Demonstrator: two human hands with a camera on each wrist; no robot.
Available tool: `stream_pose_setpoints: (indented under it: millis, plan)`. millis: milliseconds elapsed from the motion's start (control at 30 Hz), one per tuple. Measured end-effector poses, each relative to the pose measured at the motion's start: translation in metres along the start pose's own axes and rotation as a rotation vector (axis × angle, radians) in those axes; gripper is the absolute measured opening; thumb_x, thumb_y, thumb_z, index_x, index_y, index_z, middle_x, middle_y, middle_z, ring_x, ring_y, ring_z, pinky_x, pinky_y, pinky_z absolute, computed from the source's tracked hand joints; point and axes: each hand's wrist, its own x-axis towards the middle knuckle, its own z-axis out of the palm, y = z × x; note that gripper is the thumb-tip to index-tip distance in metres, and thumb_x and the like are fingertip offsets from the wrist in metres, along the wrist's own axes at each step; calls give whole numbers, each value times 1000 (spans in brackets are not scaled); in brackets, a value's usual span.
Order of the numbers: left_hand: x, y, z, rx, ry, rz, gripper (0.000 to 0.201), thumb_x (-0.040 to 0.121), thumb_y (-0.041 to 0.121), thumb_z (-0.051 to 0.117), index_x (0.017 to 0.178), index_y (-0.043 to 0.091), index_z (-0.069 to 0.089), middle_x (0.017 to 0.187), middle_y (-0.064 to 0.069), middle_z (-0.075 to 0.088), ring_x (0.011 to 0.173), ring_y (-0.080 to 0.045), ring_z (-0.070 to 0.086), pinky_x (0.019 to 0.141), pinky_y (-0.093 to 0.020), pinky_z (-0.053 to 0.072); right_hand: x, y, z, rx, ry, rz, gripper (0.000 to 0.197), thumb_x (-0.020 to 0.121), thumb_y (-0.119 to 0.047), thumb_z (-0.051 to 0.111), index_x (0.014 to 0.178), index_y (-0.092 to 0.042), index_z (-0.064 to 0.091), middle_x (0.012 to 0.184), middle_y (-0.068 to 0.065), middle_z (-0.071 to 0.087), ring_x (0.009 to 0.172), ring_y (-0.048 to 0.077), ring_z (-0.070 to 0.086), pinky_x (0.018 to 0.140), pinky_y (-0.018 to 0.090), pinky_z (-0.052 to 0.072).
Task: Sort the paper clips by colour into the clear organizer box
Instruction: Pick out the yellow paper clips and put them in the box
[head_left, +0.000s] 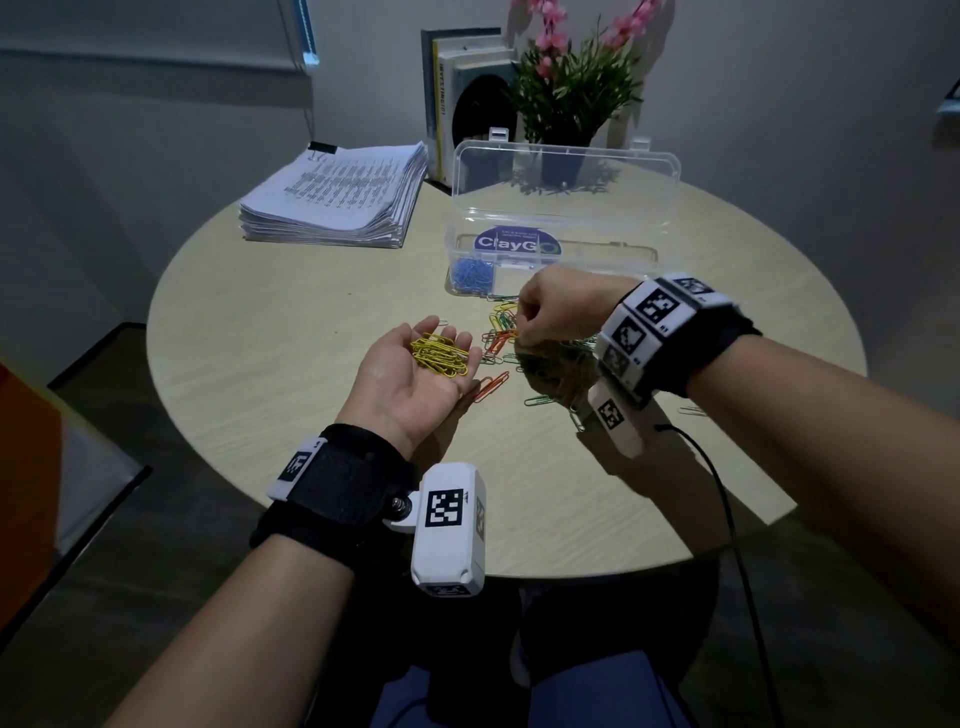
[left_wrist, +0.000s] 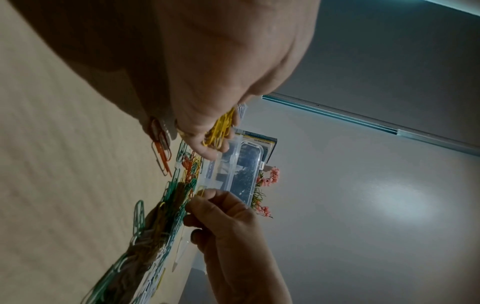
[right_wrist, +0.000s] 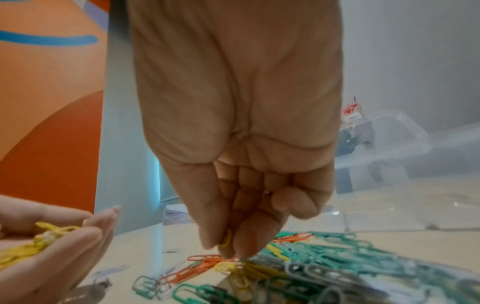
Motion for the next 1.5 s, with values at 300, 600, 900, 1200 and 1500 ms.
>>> stream_pose_setpoints:
  millis: [300, 600, 900, 1200, 1500]
  plan:
    - [-5, -10, 4, 23, -26, -45, 27, 100, 14, 32, 86, 7, 54, 81, -10, 53, 77, -22, 54, 88, -38, 45, -21, 8, -3, -83, -141, 21, 19, 79, -13, 72, 98, -14, 72, 87, -2, 64, 75, 12, 56, 60, 22, 44]
    - [-10, -16, 9, 52, -21, -57, 27, 99, 16, 33, 84, 8, 55, 83, -10, 55, 80, -22, 55, 82, -37, 47, -25, 8, 3, -160, -87, 13, 16, 82, -14, 67, 97, -9, 71, 90, 4, 67, 80, 17, 58, 64, 26, 46]
    - [-3, -29, 16, 103, -63, -89, 33, 102, 25, 28, 93, 6, 54, 93, -15, 60, 84, -25, 55, 87, -39, 43, -36, -23, -32, 191, -39, -178, 13, 86, -12, 68, 99, -11, 70, 83, 0, 69, 71, 10, 66, 59, 18, 51]
    - [2, -28, 18, 80, -31, -71, 31, 102, 20, 31, 88, 7, 56, 86, -13, 59, 83, -24, 57, 85, -40, 45, -34, 14, -20, -190, -82, -31, 18, 79, -10, 71, 94, -20, 75, 90, -2, 73, 73, 10, 59, 63, 20, 49]
    - [2, -35, 20, 62, -37, -99, 32, 102, 22, 31, 89, 7, 56, 85, -13, 59, 83, -24, 57, 80, -40, 47, -34, 27, -2, -123, -208, -50, 21, 76, -13, 76, 95, -21, 74, 83, -11, 65, 70, 4, 56, 72, 25, 48]
